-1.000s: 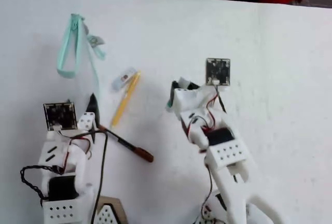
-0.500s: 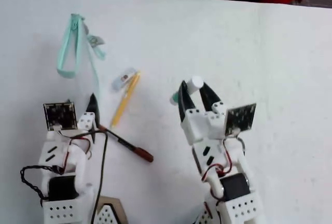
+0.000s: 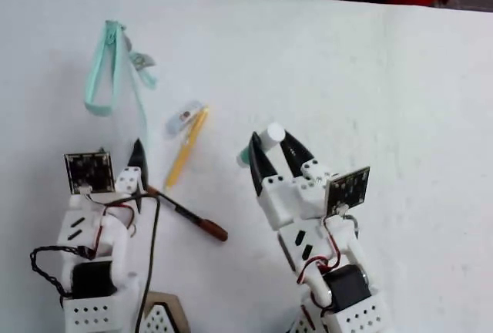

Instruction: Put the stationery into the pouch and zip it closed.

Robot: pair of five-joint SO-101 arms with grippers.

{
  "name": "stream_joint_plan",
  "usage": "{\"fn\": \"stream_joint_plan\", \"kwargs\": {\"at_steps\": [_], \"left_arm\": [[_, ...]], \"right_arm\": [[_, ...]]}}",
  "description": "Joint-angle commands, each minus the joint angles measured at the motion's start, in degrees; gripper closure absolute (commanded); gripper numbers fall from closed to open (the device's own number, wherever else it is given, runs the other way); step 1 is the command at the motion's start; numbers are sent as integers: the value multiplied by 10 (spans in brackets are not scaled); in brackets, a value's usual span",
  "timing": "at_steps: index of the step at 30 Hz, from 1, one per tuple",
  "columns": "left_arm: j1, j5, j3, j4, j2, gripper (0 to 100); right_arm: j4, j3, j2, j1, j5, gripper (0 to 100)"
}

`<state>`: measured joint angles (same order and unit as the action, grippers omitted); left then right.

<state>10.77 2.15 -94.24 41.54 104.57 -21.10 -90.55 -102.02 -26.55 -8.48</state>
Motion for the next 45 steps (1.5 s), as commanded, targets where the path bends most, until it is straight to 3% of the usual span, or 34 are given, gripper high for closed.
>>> {"fn": "stream_joint_plan", "kwargs": {"at_steps": [1, 15, 24, 40, 45], "left_arm": [[-6, -3, 0, -13, 0, 828], [-6, -4, 4, -6, 0, 824], [-26, 4, 58, 89, 0, 823], [-22, 21, 54, 88, 0, 827], [-25, 24, 25, 57, 0, 827]], "right_arm": [[0, 6, 2, -4, 2, 981], [-4, 6, 2, 6, -37, 981], [-4, 4, 2, 6, -35, 981], [0, 6, 2, 7, -33, 981], [-5, 90, 4, 7, -33, 981]]}}
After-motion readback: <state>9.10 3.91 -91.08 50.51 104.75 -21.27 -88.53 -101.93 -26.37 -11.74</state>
